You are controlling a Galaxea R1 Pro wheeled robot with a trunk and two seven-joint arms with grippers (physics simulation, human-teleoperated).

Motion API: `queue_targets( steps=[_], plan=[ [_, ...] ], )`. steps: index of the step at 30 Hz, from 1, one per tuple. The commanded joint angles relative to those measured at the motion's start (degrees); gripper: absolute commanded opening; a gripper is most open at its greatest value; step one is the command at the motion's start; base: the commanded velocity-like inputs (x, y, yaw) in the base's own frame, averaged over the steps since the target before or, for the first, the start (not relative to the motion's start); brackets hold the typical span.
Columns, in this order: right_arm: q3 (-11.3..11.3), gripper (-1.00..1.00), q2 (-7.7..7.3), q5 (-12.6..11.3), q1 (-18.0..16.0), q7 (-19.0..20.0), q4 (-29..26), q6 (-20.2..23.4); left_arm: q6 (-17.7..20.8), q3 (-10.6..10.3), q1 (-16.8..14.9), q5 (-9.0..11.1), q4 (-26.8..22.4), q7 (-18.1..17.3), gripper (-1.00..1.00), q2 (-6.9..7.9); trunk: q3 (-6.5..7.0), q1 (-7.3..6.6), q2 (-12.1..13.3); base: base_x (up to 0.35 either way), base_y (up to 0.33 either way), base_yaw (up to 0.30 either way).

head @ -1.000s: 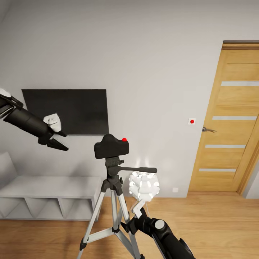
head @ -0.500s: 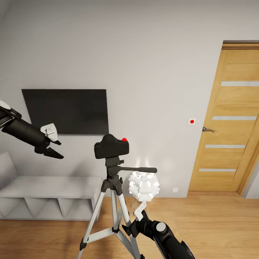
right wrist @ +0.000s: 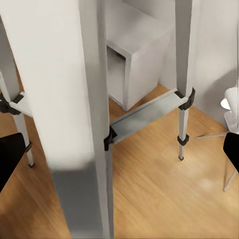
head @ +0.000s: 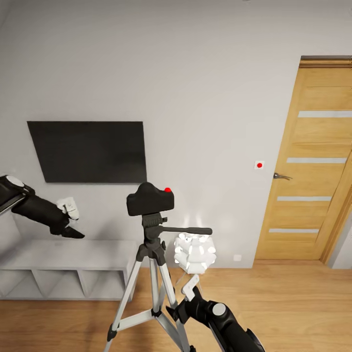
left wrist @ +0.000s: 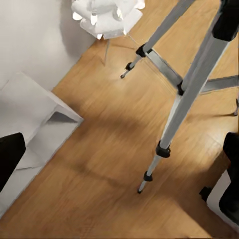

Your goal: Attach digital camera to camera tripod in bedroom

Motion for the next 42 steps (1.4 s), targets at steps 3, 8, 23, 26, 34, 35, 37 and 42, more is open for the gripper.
queue_targets(
  steps=[3, 8, 23, 26, 34, 35, 37, 42],
  plan=[
    [-0.04, 1.00, -0.02, 0.47, 0.02, 0.25, -0.20, 0.17, -0.52, 8.83, 13.01, 0.39, 2.41, 2.53, 1.00, 0.05, -0.05, 0.04, -0.02, 0.000, 0.000, -0.011],
    [-0.04, 1.00, -0.02, 0.47, 0.03, 0.25, -0.28, 0.16, -0.76, 17.47, 22.20, 0.36, 4.90, 5.30, 1.00, -0.13, -0.05, 0.04, -0.02, 0.000, 0.000, -0.002],
    [-0.04, 1.00, -0.01, 0.55, 0.03, 0.22, -0.37, 0.12, -9.53, 23.66, 37.36, 1.99, 21.37, 8.75, 1.00, -3.36, -0.05, 0.04, -0.02, 0.000, 0.000, 0.000],
    [-0.04, 1.00, -0.02, 0.54, 0.03, 0.23, -0.38, 0.10, -11.29, 23.69, 38.16, 2.80, 24.36, 9.02, 1.00, -4.58, -0.05, 0.04, -0.02, 0.000, 0.000, 0.000],
    [-0.04, 1.00, -0.03, 0.55, 0.07, 0.25, -0.40, 0.15, -28.66, 23.80, 40.58, 10.65, 55.52, 9.54, 1.00, -17.25, -0.05, 0.04, -0.02, 0.000, 0.000, 0.000],
    [-0.04, 1.00, -0.03, 0.61, 0.31, 0.24, -0.40, 0.23, -34.08, 23.77, 40.78, 12.07, 63.10, 9.80, 1.00, -21.67, -0.05, 0.04, -0.02, 0.000, 0.000, 0.000],
    [-0.04, 1.00, -0.03, 0.79, 0.45, 0.21, -0.40, 0.21, -36.85, 23.76, 40.83, 12.58, 65.47, 10.35, 1.00, -23.26, -0.05, 0.04, -0.02, 0.000, 0.000, 0.000],
    [-0.11, 1.00, -0.09, 1.34, 1.22, 0.25, -0.32, 0.16, -43.01, 24.48, 41.70, 18.14, 74.75, 20.67, 1.00, -31.43, -0.05, 0.04, -0.02, 0.000, 0.000, 0.000]
  ],
)
